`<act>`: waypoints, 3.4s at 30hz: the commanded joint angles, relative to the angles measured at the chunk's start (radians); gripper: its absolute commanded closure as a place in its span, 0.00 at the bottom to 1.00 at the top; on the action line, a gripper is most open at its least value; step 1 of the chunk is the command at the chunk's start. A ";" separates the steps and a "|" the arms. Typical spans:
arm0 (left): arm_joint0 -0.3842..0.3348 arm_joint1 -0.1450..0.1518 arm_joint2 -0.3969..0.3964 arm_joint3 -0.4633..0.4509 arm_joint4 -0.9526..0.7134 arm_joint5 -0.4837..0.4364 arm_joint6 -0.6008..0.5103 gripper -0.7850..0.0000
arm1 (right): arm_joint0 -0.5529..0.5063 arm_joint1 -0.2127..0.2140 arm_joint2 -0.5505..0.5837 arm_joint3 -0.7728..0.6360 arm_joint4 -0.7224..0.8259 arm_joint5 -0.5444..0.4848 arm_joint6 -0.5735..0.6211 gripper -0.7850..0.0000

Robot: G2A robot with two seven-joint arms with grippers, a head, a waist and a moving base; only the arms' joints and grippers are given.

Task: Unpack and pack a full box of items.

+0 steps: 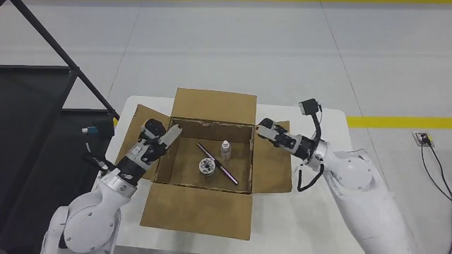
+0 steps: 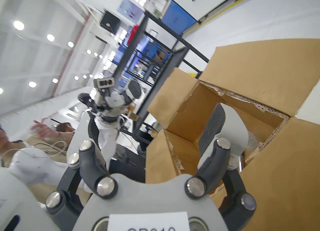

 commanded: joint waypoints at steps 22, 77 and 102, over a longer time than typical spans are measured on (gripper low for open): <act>0.139 0.012 -0.195 -0.017 -0.065 -0.059 -0.011 0.00 | 0.128 -0.036 -0.319 -0.063 -0.687 0.190 -0.010 0.00; 0.139 0.012 -0.195 -0.017 -0.065 -0.059 -0.011 0.00 | -0.353 -0.036 0.154 -0.659 -1.334 0.758 -0.065 1.00; 0.139 0.012 -0.195 -0.017 -0.065 -0.059 -0.011 0.00 | -0.198 -0.020 0.347 0.054 -1.037 0.503 -0.143 1.00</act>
